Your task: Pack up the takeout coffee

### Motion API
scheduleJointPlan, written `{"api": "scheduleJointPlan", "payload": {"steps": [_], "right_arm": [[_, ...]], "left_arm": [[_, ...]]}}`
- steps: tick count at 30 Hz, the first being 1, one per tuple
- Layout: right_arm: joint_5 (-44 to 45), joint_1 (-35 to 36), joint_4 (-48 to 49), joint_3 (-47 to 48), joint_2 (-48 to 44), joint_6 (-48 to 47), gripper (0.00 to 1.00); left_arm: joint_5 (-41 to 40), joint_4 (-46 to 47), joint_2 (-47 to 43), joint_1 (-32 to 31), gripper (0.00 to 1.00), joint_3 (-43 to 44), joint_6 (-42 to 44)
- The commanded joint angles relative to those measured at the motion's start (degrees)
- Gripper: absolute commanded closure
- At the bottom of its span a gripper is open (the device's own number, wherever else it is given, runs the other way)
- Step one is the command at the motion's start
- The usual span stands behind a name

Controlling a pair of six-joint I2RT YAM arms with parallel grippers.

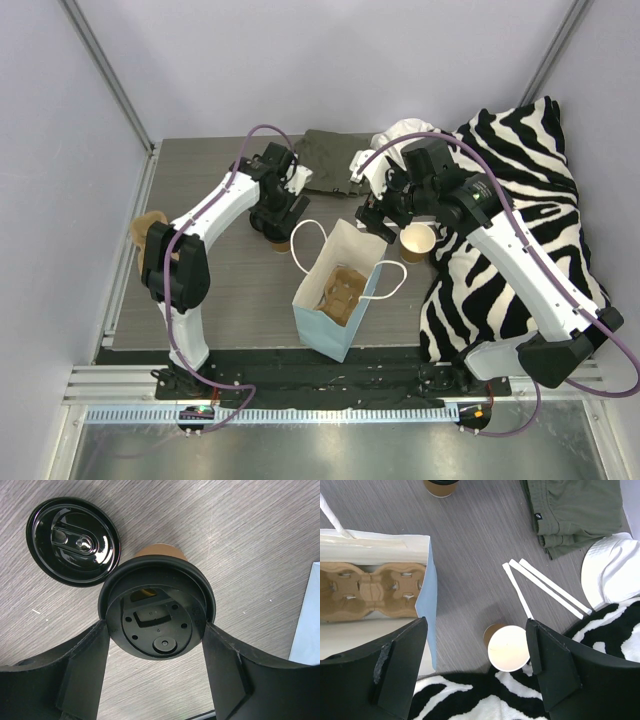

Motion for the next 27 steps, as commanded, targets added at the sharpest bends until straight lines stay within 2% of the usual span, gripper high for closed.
{"api": "scheduleJointPlan", "payload": {"steps": [1, 10, 17, 27], "right_arm": [[-0.84, -0.45, 2.32, 2.04, -0.35, 1.1, 0.13], [-1.28, -0.97, 2.68, 1.69, -0.35, 2.06, 0.12], [-1.1, -1.24, 2.68, 1.69, -0.52, 2.42, 0.11], [-1.19, -1.41, 2.59, 1.51, -0.7, 2.33, 0.11]], "left_arm": [[-0.64, -0.06, -1.19, -0.3, 0.36, -1.18, 1.69], [-2.66, 2.66, -1.37, -0.3, 0.36, -5.66, 1.43], [-4.33, 5.13, -0.58, -0.65, 0.29, -8.82, 1.6], [-3.98, 5.3, 2.41, -0.74, 0.25, -9.97, 3.98]]}}
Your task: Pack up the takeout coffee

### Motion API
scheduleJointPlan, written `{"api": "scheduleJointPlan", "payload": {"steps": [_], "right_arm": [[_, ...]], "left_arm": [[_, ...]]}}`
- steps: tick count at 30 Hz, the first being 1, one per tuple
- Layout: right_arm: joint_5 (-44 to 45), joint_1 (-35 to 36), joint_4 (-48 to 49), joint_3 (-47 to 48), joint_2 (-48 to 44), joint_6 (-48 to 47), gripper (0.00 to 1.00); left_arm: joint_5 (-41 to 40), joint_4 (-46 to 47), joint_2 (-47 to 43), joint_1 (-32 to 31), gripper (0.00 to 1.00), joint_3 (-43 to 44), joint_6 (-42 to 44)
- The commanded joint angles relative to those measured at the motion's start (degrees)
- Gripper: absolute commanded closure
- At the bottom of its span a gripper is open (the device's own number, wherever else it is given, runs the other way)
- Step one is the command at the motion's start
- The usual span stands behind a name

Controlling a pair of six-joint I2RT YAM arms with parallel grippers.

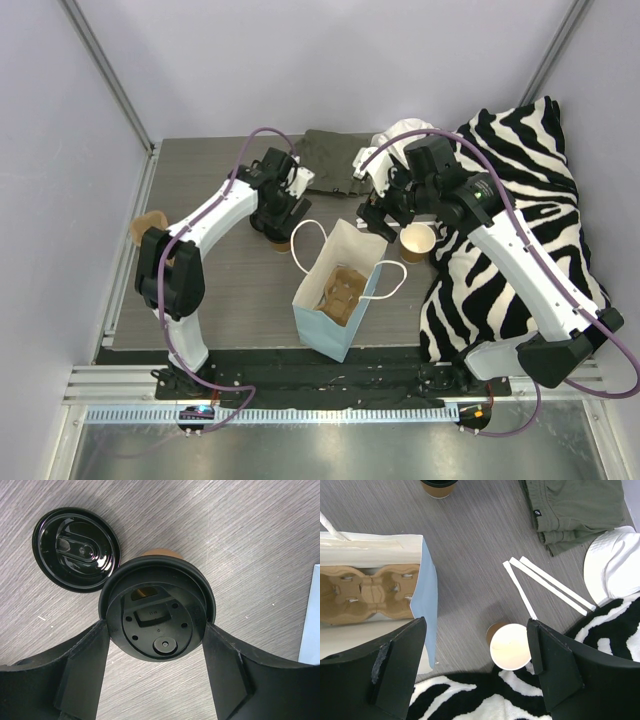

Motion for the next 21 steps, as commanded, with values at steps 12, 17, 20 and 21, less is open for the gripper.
{"api": "scheduleJointPlan", "payload": {"steps": [12, 17, 20, 21], "right_arm": [[-1.61, -1.77, 2.98, 0.11, -0.61, 1.79, 0.08], [-2.66, -2.65, 3.07, 0.2, -0.44, 2.75, 0.08], [-3.19, -3.0, 2.81, 0.55, -0.17, 4.16, 0.07], [-3.45, -3.09, 2.29, 0.9, 0.0, 4.25, 0.07]], "left_arm": [[-0.45, -2.44, 0.23, 0.46, 0.46, -2.05, 2.82], [2.45, -6.56, -4.52, 1.6, 0.48, 3.57, 2.82], [3.24, -9.72, -5.49, 3.35, 0.49, 9.54, 2.99], [3.42, -10.7, -5.67, 3.97, 0.49, 11.65, 3.08]]}}
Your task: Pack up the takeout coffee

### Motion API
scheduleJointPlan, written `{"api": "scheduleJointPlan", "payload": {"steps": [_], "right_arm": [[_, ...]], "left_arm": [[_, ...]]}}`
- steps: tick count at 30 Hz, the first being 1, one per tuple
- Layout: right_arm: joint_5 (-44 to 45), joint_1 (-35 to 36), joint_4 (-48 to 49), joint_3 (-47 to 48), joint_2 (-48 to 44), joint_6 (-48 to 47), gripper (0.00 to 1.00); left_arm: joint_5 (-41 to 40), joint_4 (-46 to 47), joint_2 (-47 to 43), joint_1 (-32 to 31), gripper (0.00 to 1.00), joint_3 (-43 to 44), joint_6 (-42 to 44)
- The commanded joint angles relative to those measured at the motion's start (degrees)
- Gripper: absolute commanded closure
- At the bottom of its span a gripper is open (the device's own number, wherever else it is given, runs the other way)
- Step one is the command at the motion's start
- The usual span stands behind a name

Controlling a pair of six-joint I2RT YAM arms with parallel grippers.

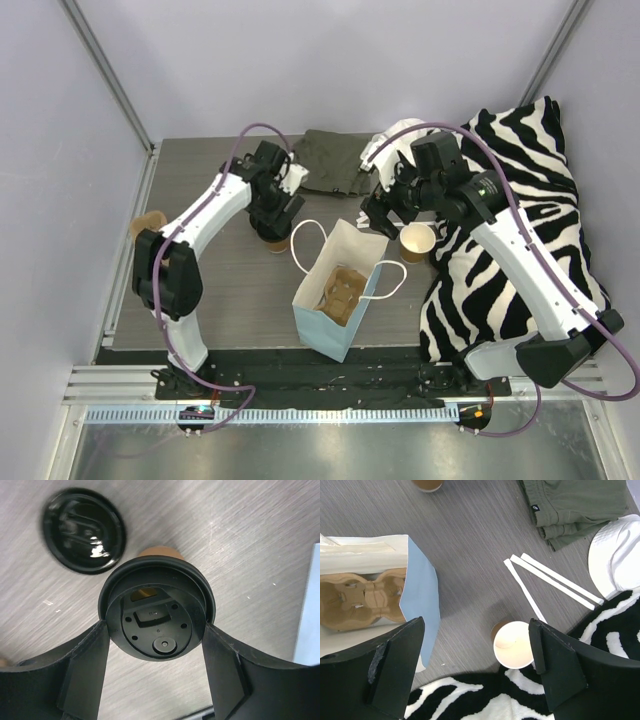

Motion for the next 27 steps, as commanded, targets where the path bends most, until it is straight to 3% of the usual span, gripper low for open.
{"api": "scheduleJointPlan", "payload": {"steps": [1, 4, 7, 10, 12, 17, 24, 27], "right_arm": [[-1.86, -0.53, 1.52, 1.77, 0.24, 2.5, 0.07], [-2.56, -0.62, 0.72, 3.09, 0.95, 3.29, 0.07], [-3.44, -0.88, 0.2, 3.71, 1.21, 4.78, 0.07], [-5.02, -1.06, -0.59, 3.89, 1.3, 5.84, 0.07], [-5.99, -1.23, -1.03, 3.97, 1.3, 7.59, 0.07], [-9.5, -1.67, -1.74, 3.98, 1.39, 10.67, 0.07], [-11.0, -1.76, -2.88, 3.27, 2.88, 10.15, 0.07], [-11.79, -1.76, -2.44, 2.4, 3.58, 9.97, 0.09]], "left_arm": [[2.35, -6.04, -4.55, 3.23, 0.49, 11.3, 1.32], [7.42, -12.54, -2.81, 6.75, 0.49, 24.39, 1.23], [11.73, -21.58, -0.17, 7.46, 0.49, 43.86, 1.93], [15.6, -23.89, -0.77, 7.2, 0.48, 52.17, 0.35], [17.72, -23.64, -2.61, 6.93, 0.48, 52.64, -0.88], [23.78, -18.72, -13.68, 4.74, 0.48, 44.47, -3.26], [21.17, -23.89, -17.03, -4.4, 0.48, 50.7, 1.67], [18.19, -24.77, -18.17, -10.71, 0.5, 48.87, 1.14]]}}
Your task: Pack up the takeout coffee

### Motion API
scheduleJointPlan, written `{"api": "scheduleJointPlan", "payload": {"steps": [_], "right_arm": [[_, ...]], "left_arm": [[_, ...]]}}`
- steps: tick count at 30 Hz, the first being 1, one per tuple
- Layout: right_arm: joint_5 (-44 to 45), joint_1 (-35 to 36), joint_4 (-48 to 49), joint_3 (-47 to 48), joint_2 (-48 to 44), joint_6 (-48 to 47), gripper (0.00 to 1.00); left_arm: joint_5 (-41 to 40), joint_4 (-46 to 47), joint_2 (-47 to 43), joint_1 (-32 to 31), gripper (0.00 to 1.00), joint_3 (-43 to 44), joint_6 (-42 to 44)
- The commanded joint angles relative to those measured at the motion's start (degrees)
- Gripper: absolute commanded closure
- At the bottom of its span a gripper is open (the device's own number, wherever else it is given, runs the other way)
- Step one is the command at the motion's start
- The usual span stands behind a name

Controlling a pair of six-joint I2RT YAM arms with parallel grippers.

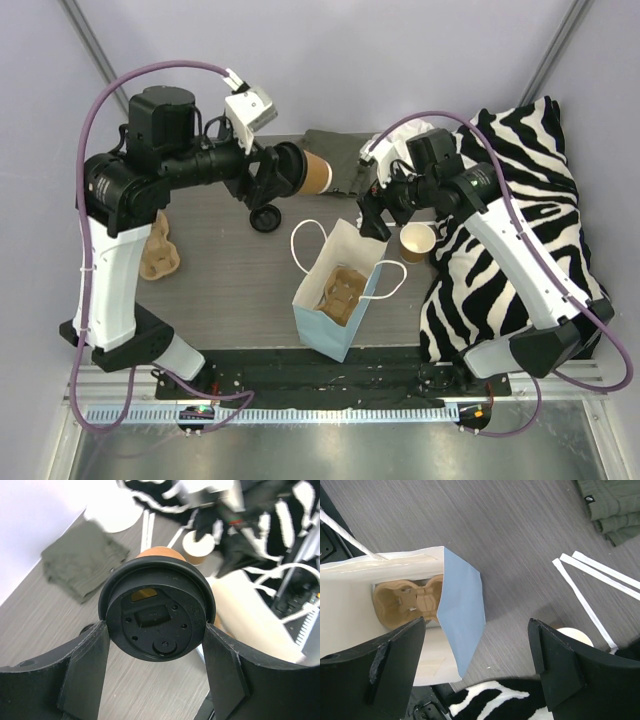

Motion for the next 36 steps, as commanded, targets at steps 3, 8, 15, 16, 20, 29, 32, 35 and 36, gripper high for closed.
{"api": "scheduleJointPlan", "payload": {"steps": [3, 8, 15, 16, 20, 29, 32, 35, 36], "right_arm": [[-1.69, -0.19, 0.33, 0.6, 1.71, 0.42, 0.13], [-2.3, -0.19, 0.42, 1.3, 2.33, 1.03, 0.23], [-4.33, -0.1, 0.16, 0.34, 1.8, 0.95, 0.53], [-4.41, -0.1, -0.1, 0.34, 1.54, 0.77, 0.55], [-4.94, -0.01, -0.46, 0.6, 1.01, 0.51, 0.59], [-7.75, 0.43, -2.3, 0.34, 0.39, 0.33, 0.35], [-8.81, 0.51, -3.09, -0.01, 0.39, -0.19, 0.34], [-6.27, 0.78, -1.95, -2.12, 0.48, -0.37, 0.35], [-4.87, 0.78, -0.91, -2.65, 0.57, -0.37, 0.39]], "left_arm": [[-3.89, -2.85, -2.81, -11.68, 0.51, -3.29, 0.02], [-6.26, -2.94, -3.17, -18.73, 0.51, -7.52, 1.86], [-13.29, -2.68, -0.1, -25.42, 0.51, -9.55, 8.72], [-14.51, -2.68, 0.61, -25.68, 0.51, -9.72, 9.5], [-16.98, -1.28, 0.61, -27.96, 0.51, -13.92, 11.44], [-19.27, 2.86, -1.85, -29.99, 0.52, -24.22, 14.34], [-19.45, 2.86, -1.67, -30.08, 0.52, -24.84, 14.26], [-19.63, 3.82, -2.02, -30.08, 0.52, -25.98, 14.43], [-19.54, 4.0, -2.2, -30.16, 0.52, -26.33, 14.52]]}}
